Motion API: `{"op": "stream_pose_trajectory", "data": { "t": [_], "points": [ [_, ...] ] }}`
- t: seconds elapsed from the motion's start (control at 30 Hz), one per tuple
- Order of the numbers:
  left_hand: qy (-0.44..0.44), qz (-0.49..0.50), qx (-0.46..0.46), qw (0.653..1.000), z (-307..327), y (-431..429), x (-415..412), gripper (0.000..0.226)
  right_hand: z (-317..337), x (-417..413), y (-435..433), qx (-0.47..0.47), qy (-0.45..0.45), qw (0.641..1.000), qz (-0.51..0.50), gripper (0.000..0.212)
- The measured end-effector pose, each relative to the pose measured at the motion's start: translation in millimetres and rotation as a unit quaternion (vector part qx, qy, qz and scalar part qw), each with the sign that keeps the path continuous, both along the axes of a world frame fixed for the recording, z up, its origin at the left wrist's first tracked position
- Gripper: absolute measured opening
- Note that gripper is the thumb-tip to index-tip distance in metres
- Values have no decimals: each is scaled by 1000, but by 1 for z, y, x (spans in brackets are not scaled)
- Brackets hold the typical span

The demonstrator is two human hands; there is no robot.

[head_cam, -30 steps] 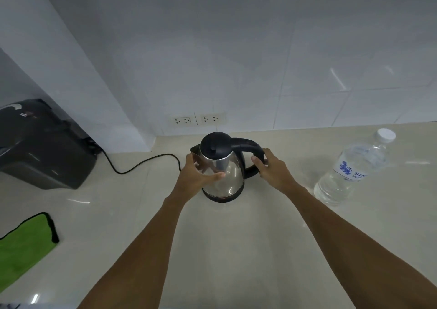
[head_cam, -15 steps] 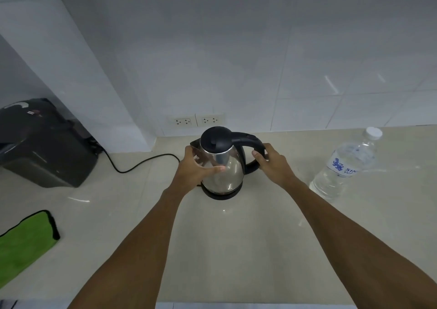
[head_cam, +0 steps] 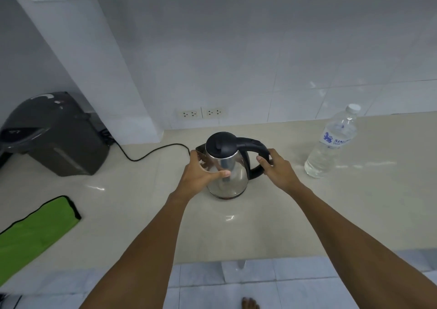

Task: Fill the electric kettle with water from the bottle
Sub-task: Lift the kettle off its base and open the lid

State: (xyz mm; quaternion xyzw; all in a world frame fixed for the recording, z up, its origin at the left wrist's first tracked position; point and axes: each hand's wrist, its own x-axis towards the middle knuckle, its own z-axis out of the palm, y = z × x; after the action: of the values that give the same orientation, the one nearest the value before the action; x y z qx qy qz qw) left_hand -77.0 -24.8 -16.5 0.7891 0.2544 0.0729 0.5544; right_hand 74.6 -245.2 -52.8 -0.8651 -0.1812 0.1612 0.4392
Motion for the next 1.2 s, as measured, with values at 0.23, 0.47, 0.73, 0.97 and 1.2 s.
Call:
{"op": "stream_pose_trajectory", "data": {
  "t": [0.23,0.47,0.73,0.97,1.2],
  "points": [
    [17,-1,-14,1000,-22,-9,-54,96,-18,-57,-9,-10,20,1000,-6,40],
    [33,-1,-21,999,-43,-16,-79,94,-31,-86,-16,-32,36,999,-3,40],
    [30,9,-7,999,-51,-18,-76,99,-32,-88,-14,-36,47,998,-16,38],
    [28,15,14,999,-55,-19,-72,101,-30,-88,-11,-29,62,997,-29,37],
    [14,17,10,1000,-63,-20,-73,100,-4,-86,-3,-60,82,994,-39,34]
  ]
}}
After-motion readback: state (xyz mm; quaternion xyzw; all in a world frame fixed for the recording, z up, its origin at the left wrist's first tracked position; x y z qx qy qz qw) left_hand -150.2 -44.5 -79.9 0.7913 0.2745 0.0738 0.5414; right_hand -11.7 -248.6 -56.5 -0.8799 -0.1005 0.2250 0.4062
